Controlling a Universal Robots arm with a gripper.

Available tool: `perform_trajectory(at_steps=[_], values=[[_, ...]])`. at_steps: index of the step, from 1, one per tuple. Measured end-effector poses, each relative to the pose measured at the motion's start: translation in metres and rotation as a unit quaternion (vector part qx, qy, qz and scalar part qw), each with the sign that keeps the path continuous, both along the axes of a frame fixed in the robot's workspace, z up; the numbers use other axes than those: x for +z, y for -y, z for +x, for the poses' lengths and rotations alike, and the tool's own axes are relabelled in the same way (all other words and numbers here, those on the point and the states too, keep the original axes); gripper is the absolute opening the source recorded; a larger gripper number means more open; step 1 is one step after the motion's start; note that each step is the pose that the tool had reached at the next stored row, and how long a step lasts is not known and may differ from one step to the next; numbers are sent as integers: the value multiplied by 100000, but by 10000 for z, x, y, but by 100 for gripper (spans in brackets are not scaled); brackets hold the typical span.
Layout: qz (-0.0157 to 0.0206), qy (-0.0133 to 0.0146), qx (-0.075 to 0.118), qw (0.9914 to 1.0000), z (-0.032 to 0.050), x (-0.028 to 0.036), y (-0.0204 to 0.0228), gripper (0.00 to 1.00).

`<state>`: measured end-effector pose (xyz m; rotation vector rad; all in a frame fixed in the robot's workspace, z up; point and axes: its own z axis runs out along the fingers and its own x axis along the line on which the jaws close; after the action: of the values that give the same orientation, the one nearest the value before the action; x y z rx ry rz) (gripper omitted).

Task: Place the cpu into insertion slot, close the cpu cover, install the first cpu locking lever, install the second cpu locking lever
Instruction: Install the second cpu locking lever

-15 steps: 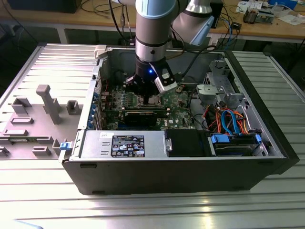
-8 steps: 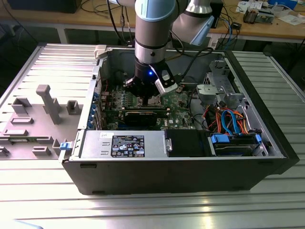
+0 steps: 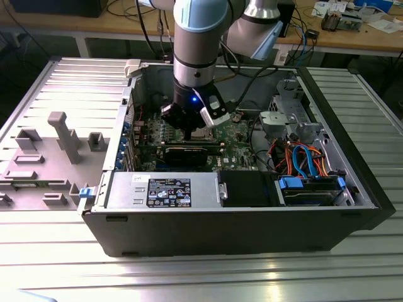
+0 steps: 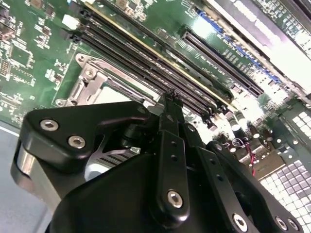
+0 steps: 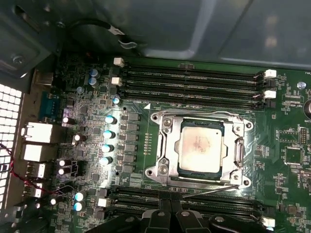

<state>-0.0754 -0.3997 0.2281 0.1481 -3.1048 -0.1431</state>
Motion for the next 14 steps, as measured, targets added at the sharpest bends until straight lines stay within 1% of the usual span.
perform_trajectory(at_steps=[2,3,4,5,7,9,10,11,12,14], values=[[217,-27,94,100000,-18,-8,9,11],[534,-58,306,99998,-57,-18,25,11],[874,-82,410,99995,-74,-27,35,11],[1160,-122,475,99992,-94,-36,57,11],[1403,-177,495,99989,-104,-52,72,11],[2658,-196,544,99963,-127,-76,78,11],[2758,-190,546,99960,-129,-80,85,11],[2785,-189,537,99960,-131,-83,92,11],[3085,-196,533,99951,-131,-86,98,11],[4721,-183,538,99887,-130,-92,99,11]])
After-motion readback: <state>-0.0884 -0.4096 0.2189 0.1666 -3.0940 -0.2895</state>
